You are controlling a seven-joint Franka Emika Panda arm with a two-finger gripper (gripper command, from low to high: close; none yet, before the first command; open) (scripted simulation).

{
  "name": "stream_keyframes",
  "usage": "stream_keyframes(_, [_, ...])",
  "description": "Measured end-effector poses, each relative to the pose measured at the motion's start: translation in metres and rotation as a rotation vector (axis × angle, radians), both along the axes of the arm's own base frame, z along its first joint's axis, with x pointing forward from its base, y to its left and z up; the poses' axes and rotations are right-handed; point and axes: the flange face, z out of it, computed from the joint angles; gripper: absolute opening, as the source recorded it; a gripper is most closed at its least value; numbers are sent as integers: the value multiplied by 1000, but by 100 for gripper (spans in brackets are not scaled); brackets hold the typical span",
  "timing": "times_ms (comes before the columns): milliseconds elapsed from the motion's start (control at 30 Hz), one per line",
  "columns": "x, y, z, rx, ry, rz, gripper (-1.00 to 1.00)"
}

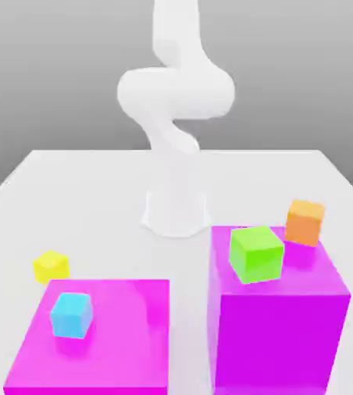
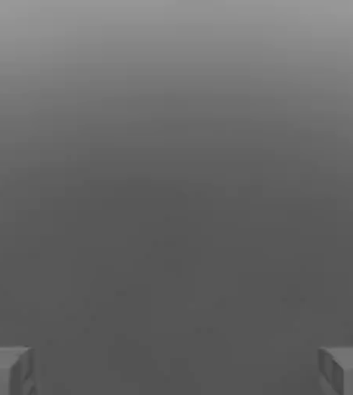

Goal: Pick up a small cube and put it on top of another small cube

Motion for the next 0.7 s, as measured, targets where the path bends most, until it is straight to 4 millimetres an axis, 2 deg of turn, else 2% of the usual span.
stream_keyframes(67, [18,-34,-49,-7,74,-53,0])
stream_keyframes(133, [27,-68,-99,-8,146,-103,0])
stream_keyframes(200, [28,-102,-149,-2,219,-151,0])
stream_keyframes(300, [14,-148,-224,19,327,-221,0])
stream_keyframes(433, [-34,-199,-325,72,474,-312,0])
stream_keyframes(500, [-70,-216,-376,114,551,-358,0])
stream_keyframes(567, [-114,-226,-428,169,631,-404,0])
stream_keyframes(600, [-135,-227,-449,195,664,-423,0])
stream_keyframes(633, [-147,-229,-462,211,679,-439,0])
stream_keyframes(700, [-153,-229,-482,218,691,-442,0])
